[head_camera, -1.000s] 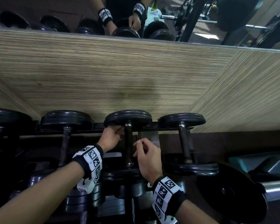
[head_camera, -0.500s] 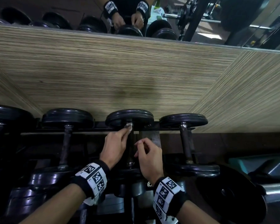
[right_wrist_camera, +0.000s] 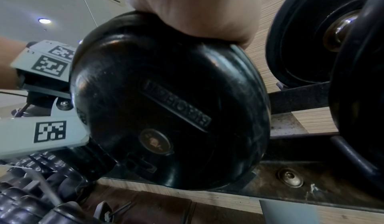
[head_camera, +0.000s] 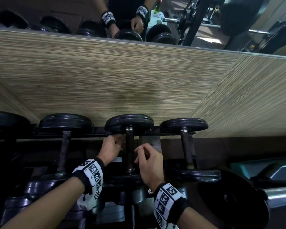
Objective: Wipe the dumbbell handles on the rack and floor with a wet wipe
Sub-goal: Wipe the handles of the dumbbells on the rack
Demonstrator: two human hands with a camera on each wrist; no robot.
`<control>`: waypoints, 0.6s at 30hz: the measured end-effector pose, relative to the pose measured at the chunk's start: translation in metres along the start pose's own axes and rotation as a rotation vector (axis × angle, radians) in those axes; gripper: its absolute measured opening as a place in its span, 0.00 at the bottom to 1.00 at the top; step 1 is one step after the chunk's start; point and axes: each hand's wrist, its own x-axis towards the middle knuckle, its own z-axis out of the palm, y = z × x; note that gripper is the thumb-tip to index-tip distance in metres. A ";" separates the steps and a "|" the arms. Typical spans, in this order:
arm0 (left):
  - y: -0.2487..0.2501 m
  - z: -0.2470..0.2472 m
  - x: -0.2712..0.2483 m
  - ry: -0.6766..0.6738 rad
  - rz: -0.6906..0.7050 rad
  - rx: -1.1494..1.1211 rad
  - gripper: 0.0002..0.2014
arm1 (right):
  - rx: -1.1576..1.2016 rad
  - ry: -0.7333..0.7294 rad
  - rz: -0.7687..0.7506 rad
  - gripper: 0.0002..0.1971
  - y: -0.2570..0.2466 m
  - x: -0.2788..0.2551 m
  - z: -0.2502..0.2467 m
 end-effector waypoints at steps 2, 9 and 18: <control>0.003 -0.002 0.003 0.015 0.024 -0.040 0.09 | 0.002 0.003 0.004 0.11 0.000 0.000 0.000; 0.018 -0.013 -0.010 0.149 0.114 -0.028 0.09 | 0.009 0.008 -0.006 0.12 0.002 0.000 0.002; 0.039 -0.008 -0.042 0.093 0.363 0.088 0.09 | 0.047 0.042 -0.056 0.05 0.006 0.002 0.003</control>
